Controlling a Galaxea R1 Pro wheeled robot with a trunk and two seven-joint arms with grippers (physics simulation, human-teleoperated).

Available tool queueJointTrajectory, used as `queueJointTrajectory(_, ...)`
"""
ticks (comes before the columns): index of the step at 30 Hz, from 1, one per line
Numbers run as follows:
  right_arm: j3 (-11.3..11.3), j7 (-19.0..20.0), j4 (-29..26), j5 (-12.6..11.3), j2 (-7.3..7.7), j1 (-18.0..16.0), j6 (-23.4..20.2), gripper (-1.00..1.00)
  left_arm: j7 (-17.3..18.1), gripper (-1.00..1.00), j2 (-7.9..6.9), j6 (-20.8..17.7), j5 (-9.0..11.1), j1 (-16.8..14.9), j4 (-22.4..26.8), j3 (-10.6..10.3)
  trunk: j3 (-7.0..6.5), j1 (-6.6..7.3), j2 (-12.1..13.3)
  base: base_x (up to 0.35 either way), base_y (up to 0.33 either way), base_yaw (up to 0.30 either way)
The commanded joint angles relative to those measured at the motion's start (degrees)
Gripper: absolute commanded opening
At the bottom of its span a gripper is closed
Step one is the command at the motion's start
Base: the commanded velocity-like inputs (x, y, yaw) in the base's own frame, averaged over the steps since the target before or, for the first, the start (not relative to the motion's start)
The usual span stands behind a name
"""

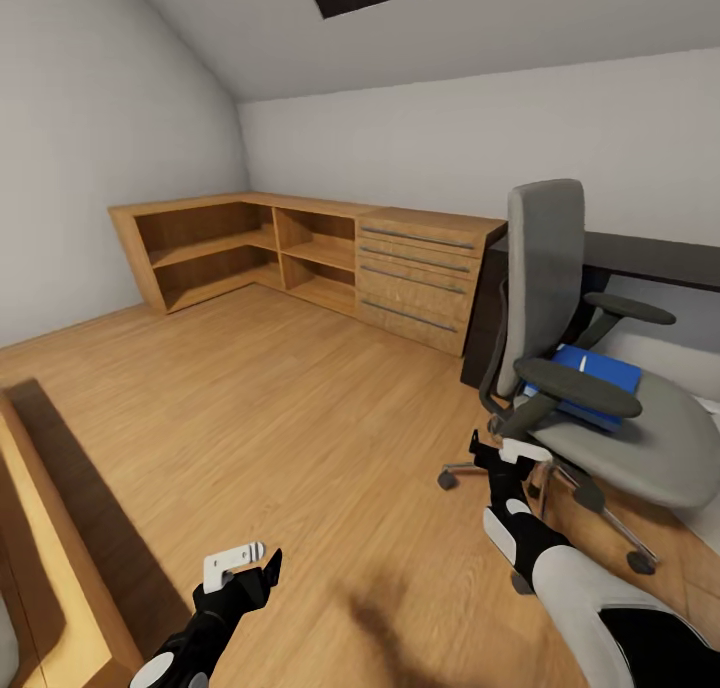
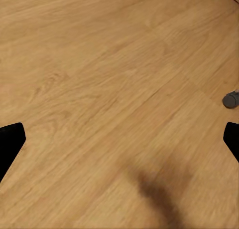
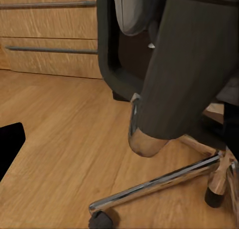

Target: In the bedroom, organize the workspace by keeping the computer under the desk, ensuring the monitor is on the desk, placing the keyboard on the desk next to the monitor, placing the mouse on the desk next to the keyboard, moving the folder from the swivel chair onto the desk next to the mouse, stacking the notebook on top of the folder with the pen on top of the notebook, and positioning the swivel chair next to the desk.

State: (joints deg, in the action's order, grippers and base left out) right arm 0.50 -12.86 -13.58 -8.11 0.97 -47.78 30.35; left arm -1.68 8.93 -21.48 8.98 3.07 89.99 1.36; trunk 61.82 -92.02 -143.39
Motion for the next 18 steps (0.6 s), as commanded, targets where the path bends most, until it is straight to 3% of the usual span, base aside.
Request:
queueJointTrajectory(1, 0.0, 0.1, 0.0, -0.3, -0.01, 0.0, 0.2, 1.0, -0.2, 1.0, 0.03, -0.3, 0.6, 0.0, 0.1, 0.0, 0.04, 0.01, 0.0, -0.006, 0.002, 0.003)
queueJointTrajectory(10, 0.0, 0.1, 0.1, -0.3, -0.01, 0.0, 0.2, 1.0, -0.2, 1.0, 0.03, -0.3, 0.7, 0.0, 0.1, 0.1, -0.03, 0.01, 0.0, -0.276, 0.0, -0.018)
queueJointTrajectory(18, 0.0, 0.2, 0.2, -0.3, -0.01, 0.0, 0.2, 1.0, -0.2, 1.0, 0.03, -0.4, 0.7, 0.0, 0.1, 0.2, -0.45, 0.01, 0.0, -0.202, 0.0, -0.162)
